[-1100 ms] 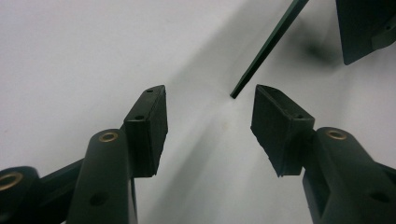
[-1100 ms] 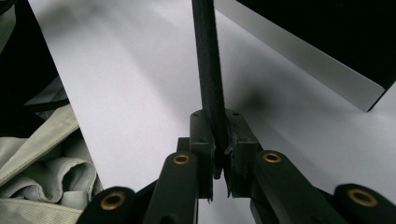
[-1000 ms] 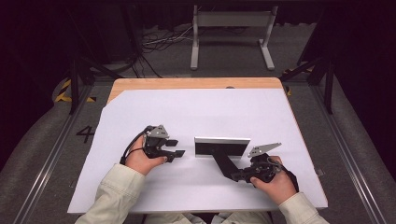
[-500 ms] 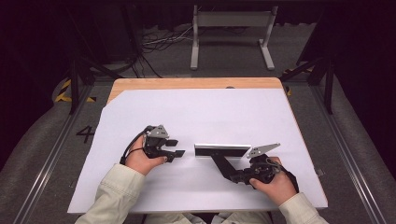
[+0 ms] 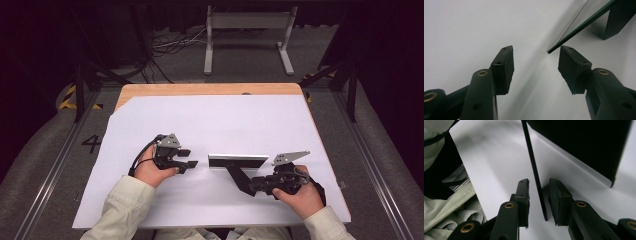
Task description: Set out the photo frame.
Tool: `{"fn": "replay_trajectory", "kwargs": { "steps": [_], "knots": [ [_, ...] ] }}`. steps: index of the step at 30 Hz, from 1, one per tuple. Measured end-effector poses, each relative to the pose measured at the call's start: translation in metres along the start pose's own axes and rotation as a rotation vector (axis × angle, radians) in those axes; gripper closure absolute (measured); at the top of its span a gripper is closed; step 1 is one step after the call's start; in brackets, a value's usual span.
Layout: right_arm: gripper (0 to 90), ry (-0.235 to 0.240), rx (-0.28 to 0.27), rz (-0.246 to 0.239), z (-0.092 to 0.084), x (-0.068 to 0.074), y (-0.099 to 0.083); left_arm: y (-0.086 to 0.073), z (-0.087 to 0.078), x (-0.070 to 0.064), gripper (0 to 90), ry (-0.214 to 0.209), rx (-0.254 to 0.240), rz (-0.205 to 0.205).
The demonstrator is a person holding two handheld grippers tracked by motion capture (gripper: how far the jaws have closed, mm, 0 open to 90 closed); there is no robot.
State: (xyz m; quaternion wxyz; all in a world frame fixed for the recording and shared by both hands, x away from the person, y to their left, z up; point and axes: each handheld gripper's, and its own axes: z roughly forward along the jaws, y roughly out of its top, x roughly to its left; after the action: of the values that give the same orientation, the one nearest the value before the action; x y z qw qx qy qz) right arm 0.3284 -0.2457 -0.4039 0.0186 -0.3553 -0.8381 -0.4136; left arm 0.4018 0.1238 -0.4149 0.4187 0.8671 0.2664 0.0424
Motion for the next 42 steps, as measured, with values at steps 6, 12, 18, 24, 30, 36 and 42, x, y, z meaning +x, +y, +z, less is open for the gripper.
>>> {"fn": "replay_trajectory", "kwargs": {
  "steps": [6, 12, 18, 24, 30, 36, 42],
  "knots": [
    [71.1, -0.015, -0.044, -0.013, -0.012, 0.002, 0.002, 0.002, 0.001, 0.000, 49.5, -0.001, -0.003, -0.006],
    [83.8, -0.035, -0.067, -0.035, -0.026, 0.000, 0.001, 0.005, 0.002, 0.002, 53.9, -0.003, -0.014, -0.003],
    [89.7, -0.068, -0.071, -0.062, -0.029, -0.001, 0.001, 0.007, -0.001, 0.002, 64.1, 0.009, -0.041, 0.027],
    [89.8, -0.095, -0.079, -0.062, -0.027, -0.007, -0.001, 0.009, -0.006, 0.003, 70.1, -0.017, -0.081, 0.040],
    [89.8, -0.128, -0.064, -0.066, -0.015, -0.016, -0.004, 0.008, -0.005, 0.003, 69.8, 0.001, -0.081, 0.027],
    [89.8, -0.134, -0.050, -0.055, -0.005, -0.022, -0.004, 0.007, -0.002, 0.002, 71.0, 0.018, -0.048, 0.041],
    [89.8, -0.141, -0.031, -0.036, 0.002, -0.028, -0.004, 0.006, -0.001, 0.001, 73.5, 0.020, -0.039, 0.041]
  ]
}}
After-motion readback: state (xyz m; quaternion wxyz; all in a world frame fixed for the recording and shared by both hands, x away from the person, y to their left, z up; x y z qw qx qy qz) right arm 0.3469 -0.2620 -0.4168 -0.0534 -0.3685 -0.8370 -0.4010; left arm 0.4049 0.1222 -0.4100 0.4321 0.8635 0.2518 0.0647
